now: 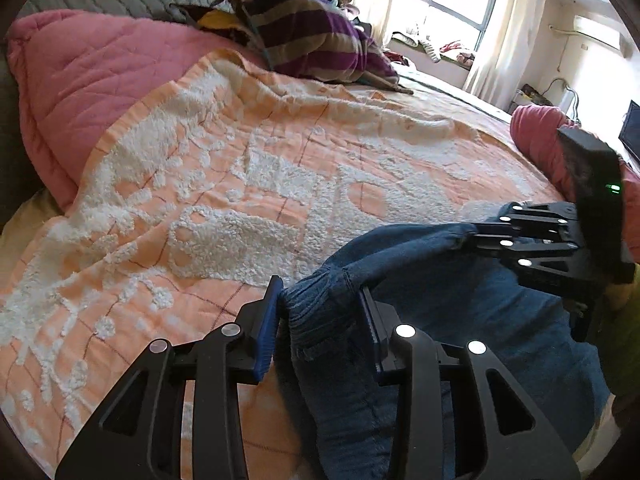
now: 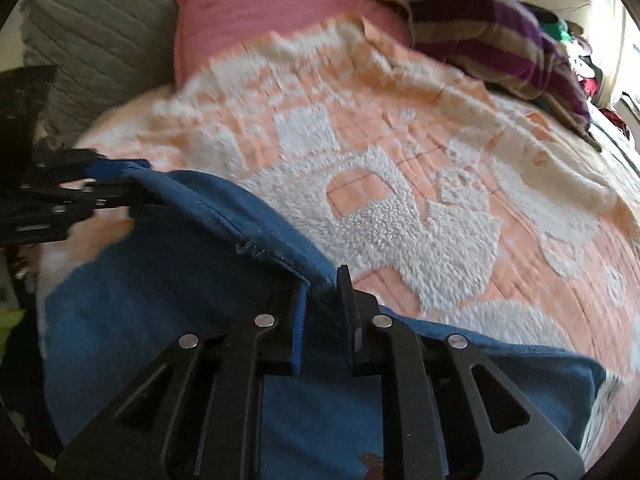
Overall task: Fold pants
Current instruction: 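Grasp the elastic waistband with the left gripper while the right gripper holds the denim, then lay the held pants flat with both grippers, then open both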
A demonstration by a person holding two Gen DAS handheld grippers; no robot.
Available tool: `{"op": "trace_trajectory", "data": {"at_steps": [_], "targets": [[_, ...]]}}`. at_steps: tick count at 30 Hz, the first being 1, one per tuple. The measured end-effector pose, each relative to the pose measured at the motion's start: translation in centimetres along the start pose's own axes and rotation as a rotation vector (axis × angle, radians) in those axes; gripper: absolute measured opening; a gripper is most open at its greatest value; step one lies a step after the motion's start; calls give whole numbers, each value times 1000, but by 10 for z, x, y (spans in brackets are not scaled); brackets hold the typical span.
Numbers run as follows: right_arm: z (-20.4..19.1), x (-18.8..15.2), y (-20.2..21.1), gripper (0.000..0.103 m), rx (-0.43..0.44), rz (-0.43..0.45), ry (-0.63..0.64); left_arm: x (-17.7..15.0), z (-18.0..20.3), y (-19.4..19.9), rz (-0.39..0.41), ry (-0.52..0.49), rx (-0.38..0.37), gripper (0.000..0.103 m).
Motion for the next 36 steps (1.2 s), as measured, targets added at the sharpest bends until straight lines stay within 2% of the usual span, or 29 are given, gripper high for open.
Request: {"op": "trace_trajectory", "data": {"at_steps": [9,18,27,36], "targets": [[-34,-22,73,8,8,105,-5,-14,24,43,51,-33,-40,34],[-93,-63,110,8,86,109,10,-52,35,89,82,-54,-44,34],[-150,-97,113,8,173,56,46,-93,27,104,46,-34,9,34],[-184,-120,102,8,184,-8,113,-117,16,107,-1,-15,23,35]]}}
Point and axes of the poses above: each gripper's, at about its wrist camera, not at the fingertips, and y roughly against the way its jaws point, z to its right, x to its top, the point moved 9 cm from there along -y, roughly the way its jaws point, and after that the axes turned 4 degrees about y, right-handed, at the moved point
